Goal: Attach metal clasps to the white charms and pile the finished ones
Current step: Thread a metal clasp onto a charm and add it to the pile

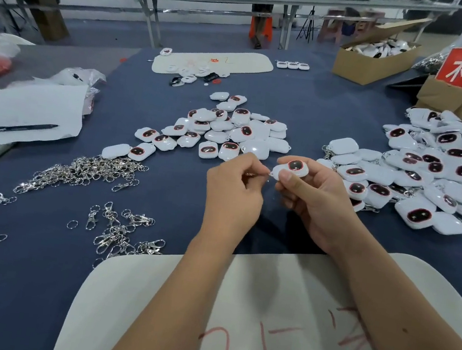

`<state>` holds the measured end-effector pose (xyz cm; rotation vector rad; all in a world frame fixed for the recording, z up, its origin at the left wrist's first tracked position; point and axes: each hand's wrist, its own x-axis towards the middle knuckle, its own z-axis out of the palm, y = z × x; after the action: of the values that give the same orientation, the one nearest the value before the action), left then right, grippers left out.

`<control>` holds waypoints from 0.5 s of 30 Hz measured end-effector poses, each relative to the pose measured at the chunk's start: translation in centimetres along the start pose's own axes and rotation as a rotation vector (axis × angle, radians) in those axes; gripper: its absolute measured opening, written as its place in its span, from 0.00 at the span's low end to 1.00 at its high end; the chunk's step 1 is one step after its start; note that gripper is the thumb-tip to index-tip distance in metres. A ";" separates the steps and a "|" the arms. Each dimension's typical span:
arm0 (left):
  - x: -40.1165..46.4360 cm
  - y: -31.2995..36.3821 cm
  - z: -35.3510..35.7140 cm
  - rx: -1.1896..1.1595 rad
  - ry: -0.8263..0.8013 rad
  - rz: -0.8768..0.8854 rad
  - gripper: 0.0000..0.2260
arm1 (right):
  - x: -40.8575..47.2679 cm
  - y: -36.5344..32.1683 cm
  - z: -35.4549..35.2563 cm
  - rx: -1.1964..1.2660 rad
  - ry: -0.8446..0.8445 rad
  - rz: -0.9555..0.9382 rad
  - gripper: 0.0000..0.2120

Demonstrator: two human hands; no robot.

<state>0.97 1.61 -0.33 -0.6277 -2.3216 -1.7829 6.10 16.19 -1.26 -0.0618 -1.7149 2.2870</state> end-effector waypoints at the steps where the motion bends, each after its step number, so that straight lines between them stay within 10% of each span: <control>1: -0.1 -0.1 0.0 0.043 -0.030 0.036 0.11 | 0.1 0.0 0.0 -0.011 0.003 -0.005 0.15; 8: 0.1 -1.1 -0.2 0.260 -0.133 0.125 0.12 | 0.2 0.7 0.2 -0.241 0.055 -0.073 0.09; 15: 0.1 -0.3 0.3 -0.305 0.031 -0.259 0.08 | 0.1 0.2 0.1 -0.056 0.050 -0.047 0.11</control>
<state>0.78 1.84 -0.63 -0.3424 -2.2127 -2.2709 5.89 16.07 -1.41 -0.0877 -1.7363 2.1861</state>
